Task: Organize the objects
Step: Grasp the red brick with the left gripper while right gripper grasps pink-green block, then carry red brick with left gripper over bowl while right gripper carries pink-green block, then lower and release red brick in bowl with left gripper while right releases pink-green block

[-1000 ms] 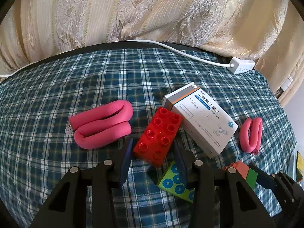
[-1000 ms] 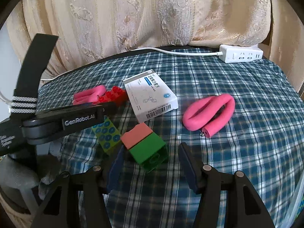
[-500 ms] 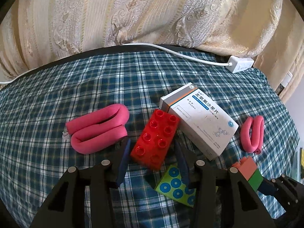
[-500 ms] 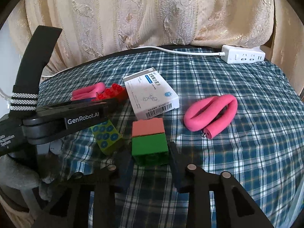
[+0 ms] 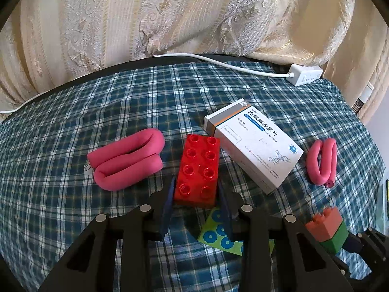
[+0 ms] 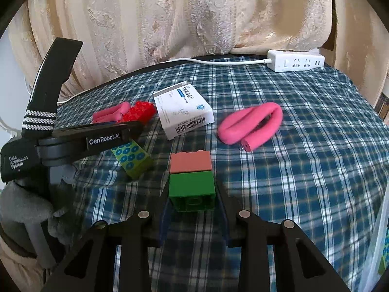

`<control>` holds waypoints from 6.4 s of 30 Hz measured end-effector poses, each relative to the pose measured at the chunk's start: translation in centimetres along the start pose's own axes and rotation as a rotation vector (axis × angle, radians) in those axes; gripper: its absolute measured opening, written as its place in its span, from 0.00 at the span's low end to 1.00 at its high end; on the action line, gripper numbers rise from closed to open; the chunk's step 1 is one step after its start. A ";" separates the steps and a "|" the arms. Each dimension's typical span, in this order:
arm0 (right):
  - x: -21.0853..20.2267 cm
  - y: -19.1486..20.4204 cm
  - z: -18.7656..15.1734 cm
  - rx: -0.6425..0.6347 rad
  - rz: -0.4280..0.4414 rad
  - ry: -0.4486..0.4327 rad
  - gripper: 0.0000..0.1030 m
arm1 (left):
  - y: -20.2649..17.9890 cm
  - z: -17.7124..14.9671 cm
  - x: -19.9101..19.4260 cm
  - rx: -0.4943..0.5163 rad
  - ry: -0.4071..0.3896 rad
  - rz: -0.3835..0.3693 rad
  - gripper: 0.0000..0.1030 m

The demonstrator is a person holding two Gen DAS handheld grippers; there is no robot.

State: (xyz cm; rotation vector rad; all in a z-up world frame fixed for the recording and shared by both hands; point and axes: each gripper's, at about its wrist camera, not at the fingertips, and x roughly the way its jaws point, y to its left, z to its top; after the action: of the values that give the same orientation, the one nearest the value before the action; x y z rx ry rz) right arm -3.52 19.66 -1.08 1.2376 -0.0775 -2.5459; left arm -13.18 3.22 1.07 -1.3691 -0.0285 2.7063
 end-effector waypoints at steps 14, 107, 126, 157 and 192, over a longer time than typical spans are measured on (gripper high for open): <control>0.2 0.0 0.2 0.012 0.008 -0.004 0.38 | -0.2 0.3 0.5 -0.007 -0.017 -0.006 0.37; -20.7 -20.3 -10.8 0.460 -0.267 -0.322 0.32 | -24.0 -8.0 -12.6 0.452 -0.078 -0.340 0.32; -21.4 -23.0 -12.3 0.507 -0.267 -0.339 0.33 | -29.2 -9.2 -11.9 0.488 -0.022 -0.385 0.32; -20.7 -24.4 -12.4 0.519 -0.246 -0.329 0.33 | -31.7 -9.7 -8.3 0.466 0.067 -0.383 0.32; -18.7 -19.6 -11.5 0.413 -0.149 -0.260 0.33 | -30.3 -9.1 -9.8 0.452 0.024 -0.413 0.42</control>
State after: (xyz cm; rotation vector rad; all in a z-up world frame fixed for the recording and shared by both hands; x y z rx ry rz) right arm 11.33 44.86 2.33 1.0646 -0.6175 -2.9075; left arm 2.60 31.97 5.55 -1.1131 0.2573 2.1810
